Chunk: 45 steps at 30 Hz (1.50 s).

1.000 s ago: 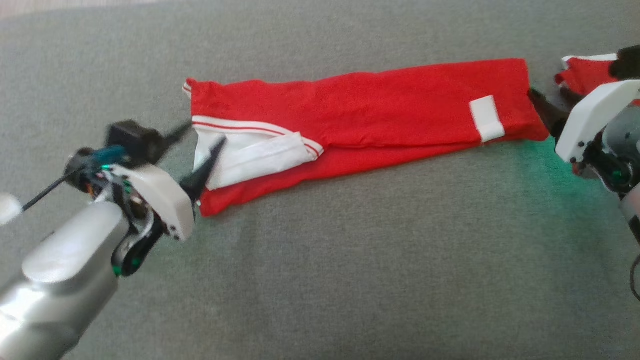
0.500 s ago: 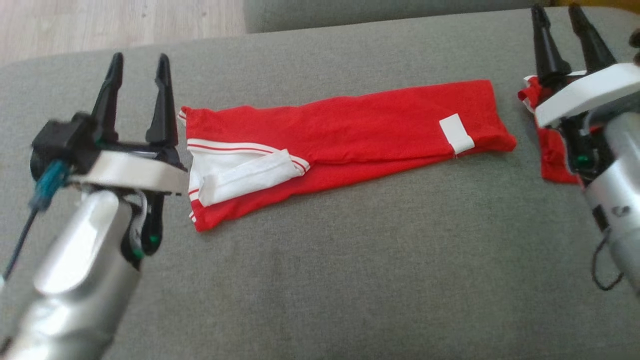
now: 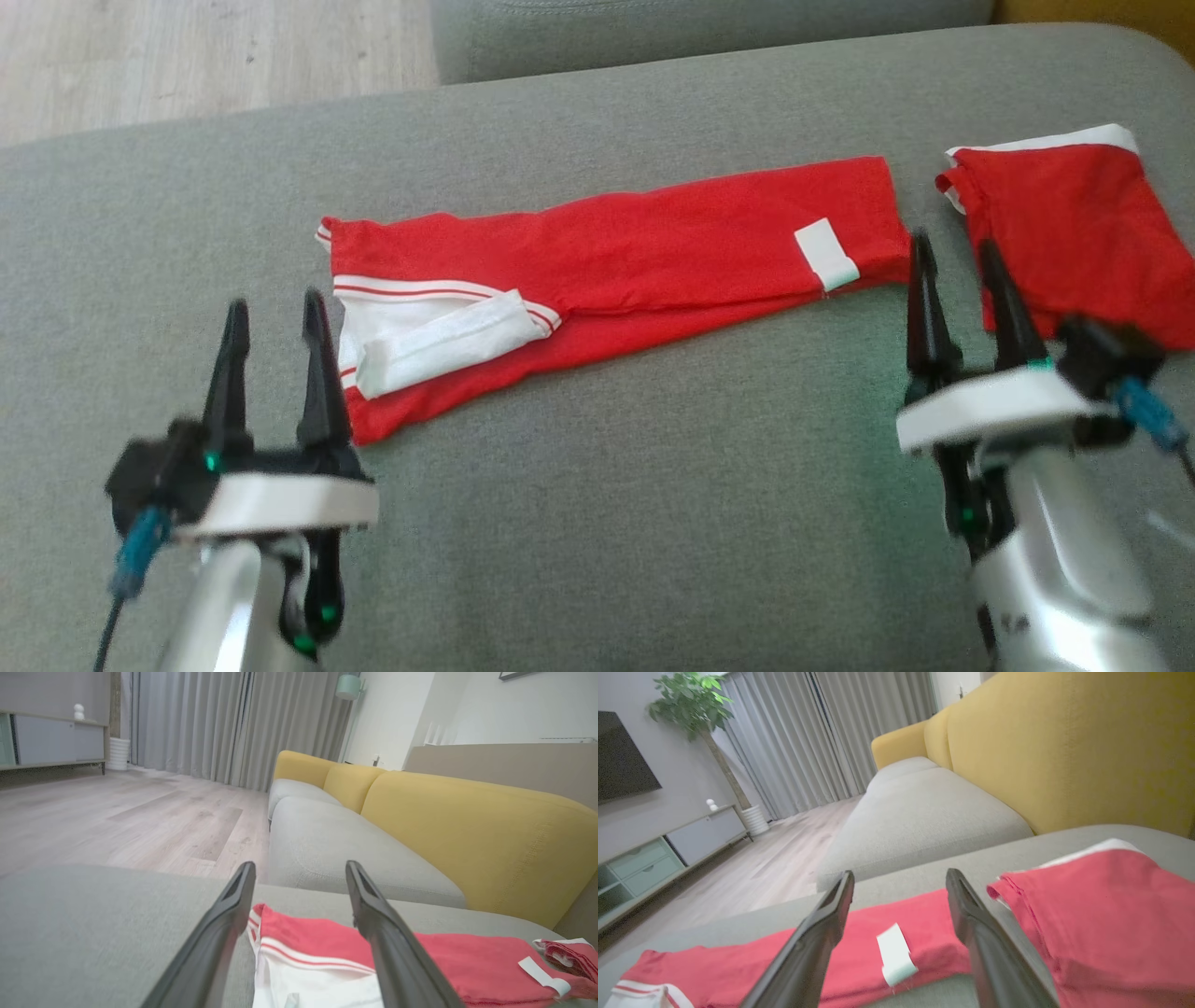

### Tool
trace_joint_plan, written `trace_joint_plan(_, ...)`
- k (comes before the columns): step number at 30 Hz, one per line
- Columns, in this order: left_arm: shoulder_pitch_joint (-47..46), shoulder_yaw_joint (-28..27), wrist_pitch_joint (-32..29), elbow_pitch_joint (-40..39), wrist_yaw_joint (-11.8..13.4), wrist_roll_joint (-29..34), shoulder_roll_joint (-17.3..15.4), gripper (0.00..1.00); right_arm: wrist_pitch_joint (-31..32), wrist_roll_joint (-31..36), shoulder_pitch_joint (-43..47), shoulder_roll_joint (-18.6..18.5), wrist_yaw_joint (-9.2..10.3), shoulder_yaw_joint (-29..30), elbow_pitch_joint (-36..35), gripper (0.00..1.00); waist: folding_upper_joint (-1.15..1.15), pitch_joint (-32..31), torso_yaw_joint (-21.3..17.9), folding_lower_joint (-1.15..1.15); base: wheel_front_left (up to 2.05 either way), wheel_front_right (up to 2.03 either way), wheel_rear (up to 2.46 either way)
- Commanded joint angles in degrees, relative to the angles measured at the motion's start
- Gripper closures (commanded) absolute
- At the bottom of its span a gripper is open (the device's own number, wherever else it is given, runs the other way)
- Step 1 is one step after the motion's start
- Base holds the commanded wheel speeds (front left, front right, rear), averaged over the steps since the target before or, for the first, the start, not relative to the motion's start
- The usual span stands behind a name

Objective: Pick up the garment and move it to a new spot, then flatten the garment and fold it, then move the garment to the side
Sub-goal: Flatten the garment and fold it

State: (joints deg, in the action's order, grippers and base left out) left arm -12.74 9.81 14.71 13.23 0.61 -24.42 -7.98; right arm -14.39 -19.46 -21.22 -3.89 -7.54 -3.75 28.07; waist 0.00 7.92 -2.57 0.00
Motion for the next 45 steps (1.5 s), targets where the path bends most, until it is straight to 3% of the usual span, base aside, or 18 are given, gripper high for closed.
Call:
trace_joint_plan(1,0.66,-4.38,0.29,-1.56,-1.46,1.42,0.99,0.00,-0.60,1.05,0.40,0.68,0.05,-0.56,-2.88,0.00,0.00,-0.21,-0.26,0.00,0.00,0.00,0.00)
trace_joint_plan(6,2.65,-8.51,0.29,-0.99,-4.71,4.96,3.91,0.00,-0.60,1.08,3.04,0.98,0.05,-0.30,-4.48,0.00,0.00,-0.06,0.06,0.00,0.00,0.00,0.00)
trace_joint_plan(13,0.96,-9.07,0.29,-0.33,-6.80,7.22,4.98,0.00,-0.61,3.90,-0.20,1.00,0.05,1.48,-1.74,0.00,0.00,2.45,1.51,0.00,0.00,0.00,0.00)
trace_joint_plan(28,-4.38,-3.91,0.29,0.78,-7.38,5.73,5.09,0.00,3.64,13.50,-16.75,0.10,0.05,18.28,22.16,0.00,0.00,10.32,6.76,0.00,0.00,0.00,0.00)
trace_joint_plan(36,-5.43,-3.12,0.29,0.78,-7.15,5.83,5.10,0.00,5.62,15.83,-20.87,0.32,0.05,20.22,32.68,0.00,0.00,11.58,7.53,0.00,0.00,0.00,0.00)
trace_joint_plan(37,-5.49,-3.12,0.29,0.78,-7.12,5.87,5.10,0.00,5.23,15.57,-21.25,0.40,0.05,19.93,33.37,0.73,0.00,11.56,7.46,0.00,0.00,0.00,0.00)
trace_joint_plan(38,-5.50,-3.17,0.29,0.79,-7.07,5.95,5.10,0.00,4.72,15.42,-21.54,0.46,0.05,19.56,33.99,1.00,0.00,11.43,7.28,0.00,0.00,0.00,0.00)
trace_joint_plan(45,-4.79,-3.70,0.29,0.90,-6.92,6.37,5.10,0.00,0.69,13.99,-22.46,0.12,0.05,17.24,34.41,1.00,0.00,9.31,5.22,0.00,0.00,0.00,0.00)
